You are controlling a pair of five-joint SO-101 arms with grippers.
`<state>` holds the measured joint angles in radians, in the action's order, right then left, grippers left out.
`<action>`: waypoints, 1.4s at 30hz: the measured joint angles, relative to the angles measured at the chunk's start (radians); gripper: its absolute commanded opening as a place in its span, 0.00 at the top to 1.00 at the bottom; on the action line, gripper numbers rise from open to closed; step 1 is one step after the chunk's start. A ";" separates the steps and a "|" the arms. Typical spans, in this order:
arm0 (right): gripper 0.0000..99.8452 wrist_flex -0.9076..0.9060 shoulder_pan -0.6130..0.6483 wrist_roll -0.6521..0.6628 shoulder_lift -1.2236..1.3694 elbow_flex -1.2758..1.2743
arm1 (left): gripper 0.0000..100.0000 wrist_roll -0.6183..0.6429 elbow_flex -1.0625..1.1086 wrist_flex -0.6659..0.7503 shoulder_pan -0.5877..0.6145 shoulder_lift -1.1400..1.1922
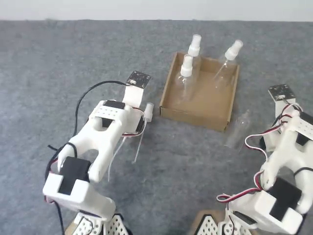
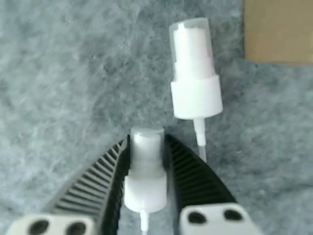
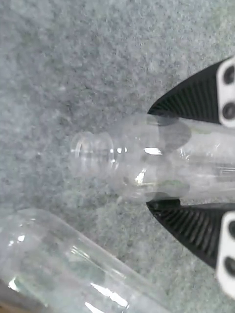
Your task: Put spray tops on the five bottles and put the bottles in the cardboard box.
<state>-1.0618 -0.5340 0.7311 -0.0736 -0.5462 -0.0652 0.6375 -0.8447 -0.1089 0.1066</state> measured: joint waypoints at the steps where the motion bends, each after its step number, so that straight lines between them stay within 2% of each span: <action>1: 0.97 0.000 0.000 0.000 0.000 0.000 | 0.99 0.000 0.000 0.000 0.000 0.000; 5: 0.96 0.000 0.000 0.000 0.000 0.000 | 0.99 0.002 0.044 0.000 0.006 -0.078; 11: 0.74 0.000 0.000 0.000 0.000 0.000 | 0.99 0.020 0.221 0.058 0.006 -0.325; 13: 0.70 0.000 0.000 0.000 0.000 0.000 | 0.99 0.020 0.276 0.075 0.006 -0.410; 18: 0.70 0.000 0.000 0.000 0.000 0.000 | 0.99 0.020 0.351 0.106 0.006 -0.543; 27: 0.70 -0.078 0.000 0.002 0.005 0.167 | 0.99 0.020 0.356 0.106 0.006 -0.565; 33: 0.70 -0.242 0.000 0.121 0.181 0.361 | 0.99 0.020 0.356 0.106 0.006 -0.565; 38: 0.70 -0.267 -0.008 0.157 0.313 0.423 | 0.99 0.020 0.356 0.106 0.006 -0.565; 42: 0.78 -0.269 -0.008 0.157 0.364 0.433 | 0.99 0.020 0.356 0.106 0.006 -0.565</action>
<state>-1.3303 -0.5416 0.8876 0.2900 -0.1135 -0.0453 0.9935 -0.7388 -0.1028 -0.4580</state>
